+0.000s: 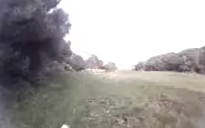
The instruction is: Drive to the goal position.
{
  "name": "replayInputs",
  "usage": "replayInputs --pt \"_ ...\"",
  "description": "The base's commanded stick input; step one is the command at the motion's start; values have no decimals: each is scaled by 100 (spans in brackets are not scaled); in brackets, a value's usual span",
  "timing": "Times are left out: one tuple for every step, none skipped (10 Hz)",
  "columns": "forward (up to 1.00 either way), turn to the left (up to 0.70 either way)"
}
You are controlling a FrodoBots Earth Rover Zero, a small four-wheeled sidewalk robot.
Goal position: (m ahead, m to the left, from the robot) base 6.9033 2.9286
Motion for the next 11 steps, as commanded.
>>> replayInputs --pt "85 0" --pt "85 0" --pt "85 0" --pt "85 0" --pt "85 0" --pt "85 0" --pt "85 0" --pt "85 0" --pt "85 -7" --pt "85 -27" --pt "85 -34"
